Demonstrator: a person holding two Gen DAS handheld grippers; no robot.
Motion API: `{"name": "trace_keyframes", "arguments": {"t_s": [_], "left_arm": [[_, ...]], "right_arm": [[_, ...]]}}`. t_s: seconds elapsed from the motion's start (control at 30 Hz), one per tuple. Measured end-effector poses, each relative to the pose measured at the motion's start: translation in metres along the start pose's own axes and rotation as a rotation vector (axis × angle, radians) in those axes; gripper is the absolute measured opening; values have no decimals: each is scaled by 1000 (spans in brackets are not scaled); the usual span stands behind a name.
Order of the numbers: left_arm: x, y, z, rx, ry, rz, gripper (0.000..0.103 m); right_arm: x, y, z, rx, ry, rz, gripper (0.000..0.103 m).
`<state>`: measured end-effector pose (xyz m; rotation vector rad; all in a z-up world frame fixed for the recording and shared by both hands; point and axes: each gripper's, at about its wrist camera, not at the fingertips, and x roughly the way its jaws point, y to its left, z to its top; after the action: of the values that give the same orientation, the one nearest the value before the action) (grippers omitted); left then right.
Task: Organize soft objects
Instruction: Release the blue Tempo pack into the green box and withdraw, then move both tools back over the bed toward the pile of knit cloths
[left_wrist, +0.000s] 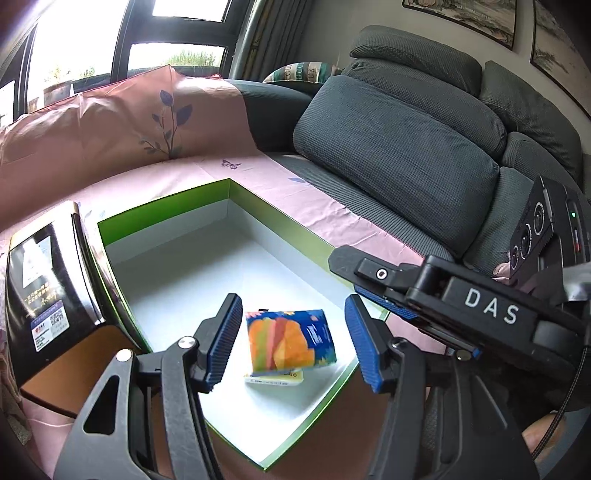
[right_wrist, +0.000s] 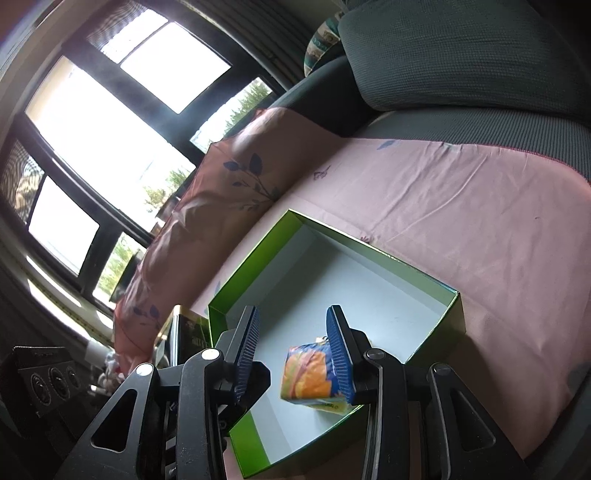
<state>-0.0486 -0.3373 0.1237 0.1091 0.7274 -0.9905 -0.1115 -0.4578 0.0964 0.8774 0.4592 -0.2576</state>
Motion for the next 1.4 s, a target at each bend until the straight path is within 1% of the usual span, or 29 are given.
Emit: {"name": "trace_keyframes", "arguments": {"t_s": [0.03, 0.07, 0.13, 0.2, 0.27, 0.3, 0.37, 0.4, 0.43, 0.47, 0.53, 0.57, 0.63, 0.7, 0.8, 0.87, 0.93, 1.0, 1.03, 1.07, 1.13, 1.2, 1.27, 1.3, 1.37, 1.4], "left_arm": [[-6, 0, -1, 2, -9, 10, 59], [-12, 2, -2, 4, -18, 20, 60], [-26, 6, -4, 1, -39, 38, 61], [-43, 13, -8, -10, -61, 59, 64], [-61, 22, -12, -26, -82, 89, 70], [-70, 27, -15, -33, -93, 110, 71], [-89, 38, -24, -44, -112, 165, 76], [-98, 45, -29, -50, -119, 195, 78], [-109, 53, -36, -60, -126, 225, 80], [-119, 62, -41, -74, -130, 252, 82], [-139, 83, -53, -128, -144, 310, 86], [-148, 95, -61, -169, -151, 342, 89], [-165, 118, -78, -262, -164, 399, 92], [-175, 140, -98, -337, -145, 452, 93], [-184, 167, -129, -413, -110, 541, 93], [-187, 180, -146, -452, -107, 569, 93], [-186, 192, -159, -474, -109, 577, 93], [-182, 203, -169, -500, -80, 594, 93], [-178, 208, -172, -516, -57, 615, 91], [-176, 213, -177, -532, -35, 635, 90], [-172, 220, -181, -547, -7, 655, 91], [-168, 225, -184, -551, 22, 677, 91], [-164, 228, -187, -549, 52, 699, 91], [-161, 229, -189, -544, 74, 721, 91], [-158, 233, -193, -532, 107, 784, 92], [-156, 235, -195, -531, 120, 808, 92]], "right_arm": [[-3, 2, 0, -4, -16, 5, 56], [-6, 4, -1, -10, -28, 16, 61], [-10, 11, -2, -33, -40, 52, 61], [-12, 20, -5, -63, -44, 77, 64], [-12, 32, -10, -102, -45, 86, 74], [-13, 40, -14, -130, -41, 84, 75], [-15, 55, -22, -173, -29, 54, 76], [-16, 64, -26, -193, -29, 46, 78], [-18, 72, -32, -220, -30, 53, 83], [-17, 82, -37, -256, -22, 75, 86], [-11, 102, -50, -332, 21, 122, 87], [-7, 111, -57, -364, 48, 125, 87], [2, 129, -75, -430, 86, 90, 87], [11, 146, -95, -502, 112, 62, 87], [27, 166, -129, -584, 175, 51, 87], [40, 175, -151, -624, 224, 34, 87], [55, 178, -172, -647, 271, 16, 87], [68, 180, -193, -694, 317, 0, 87], [74, 181, -202, -724, 325, -13, 87], [80, 179, -208, -744, 331, -49, 87], [92, 172, -215, -754, 342, -124, 87], [104, 165, -218, -721, 363, -141, 87], [111, 161, -219, -694, 390, -131, 87], [111, 162, -221, -697, 385, -111, 87], [112, 164, -224, -716, 355, -105, 87], [114, 164, -226, -717, 357, -96, 87]]}}
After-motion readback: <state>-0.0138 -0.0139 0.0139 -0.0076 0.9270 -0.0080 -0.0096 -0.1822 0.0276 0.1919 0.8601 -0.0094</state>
